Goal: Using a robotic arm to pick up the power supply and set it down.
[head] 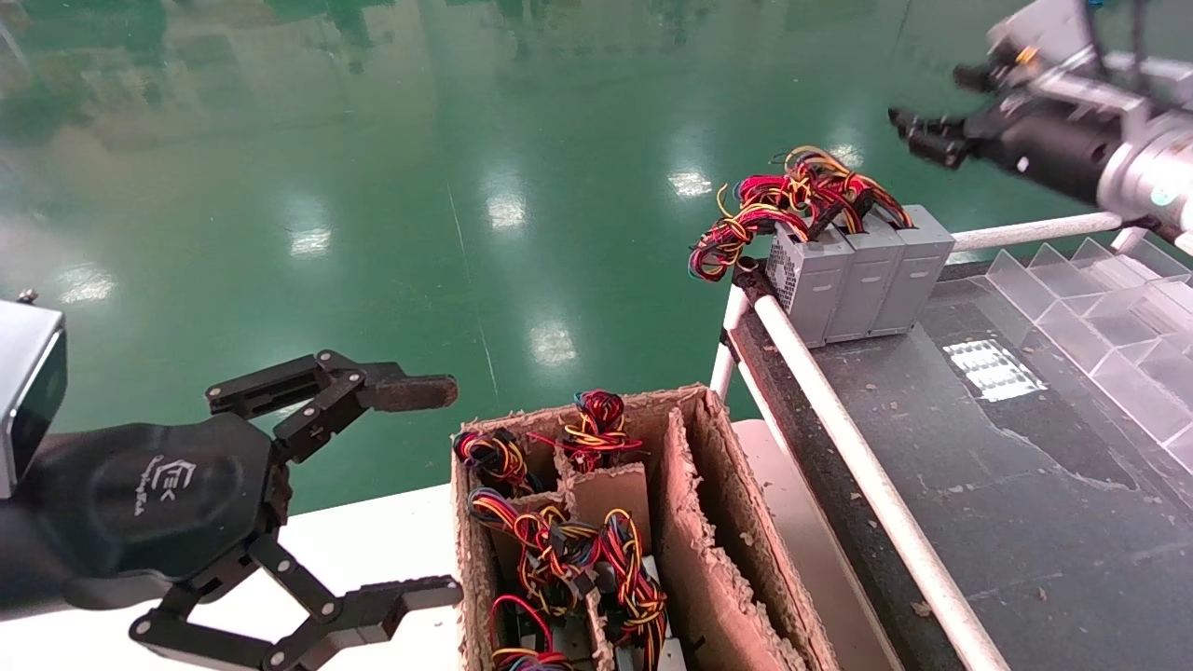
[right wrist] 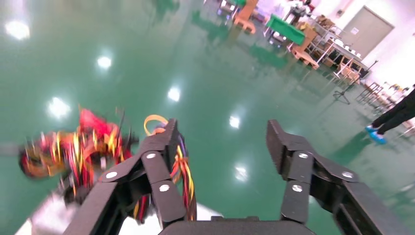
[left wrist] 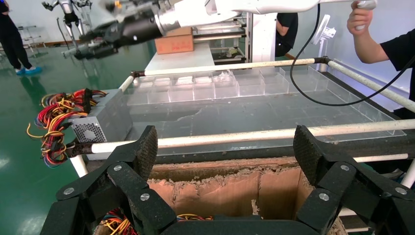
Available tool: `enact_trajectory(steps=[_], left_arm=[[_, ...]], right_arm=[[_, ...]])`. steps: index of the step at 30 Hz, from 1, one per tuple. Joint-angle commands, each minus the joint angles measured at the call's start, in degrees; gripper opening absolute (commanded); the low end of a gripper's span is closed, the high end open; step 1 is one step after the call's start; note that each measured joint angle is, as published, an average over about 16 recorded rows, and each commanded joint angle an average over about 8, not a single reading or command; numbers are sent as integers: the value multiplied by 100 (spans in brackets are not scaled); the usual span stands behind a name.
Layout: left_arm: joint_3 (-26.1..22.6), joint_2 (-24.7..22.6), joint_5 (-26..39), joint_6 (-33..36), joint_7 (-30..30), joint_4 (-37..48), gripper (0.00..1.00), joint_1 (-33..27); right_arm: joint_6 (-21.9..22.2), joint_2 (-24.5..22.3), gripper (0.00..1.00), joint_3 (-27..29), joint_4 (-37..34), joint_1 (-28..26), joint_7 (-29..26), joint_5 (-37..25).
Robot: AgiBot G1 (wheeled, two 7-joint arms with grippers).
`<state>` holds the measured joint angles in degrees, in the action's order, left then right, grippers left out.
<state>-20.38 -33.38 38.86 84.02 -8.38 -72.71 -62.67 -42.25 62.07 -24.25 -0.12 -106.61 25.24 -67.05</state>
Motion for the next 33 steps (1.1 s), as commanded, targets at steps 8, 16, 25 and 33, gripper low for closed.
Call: enact_trajectory(steps=[8,16,25,33], left_arm=[[0,0,-2,-1,1,2,100,1],[-1,0,-2,0,2,3,100,0],[-2,0,-2,-1,2,3,100,0],[-2,1,-3,-1,3,3,100,0]], right_arm=[[-459,-282,100,248,380,189,-534,426],[-1004,-622,100,329,1360,794,-964,720],[-1623,-1008,100,420,2474,1482,-1453,1053],[-2175,-1353,100,502,3468,2095,-1888,1351]])
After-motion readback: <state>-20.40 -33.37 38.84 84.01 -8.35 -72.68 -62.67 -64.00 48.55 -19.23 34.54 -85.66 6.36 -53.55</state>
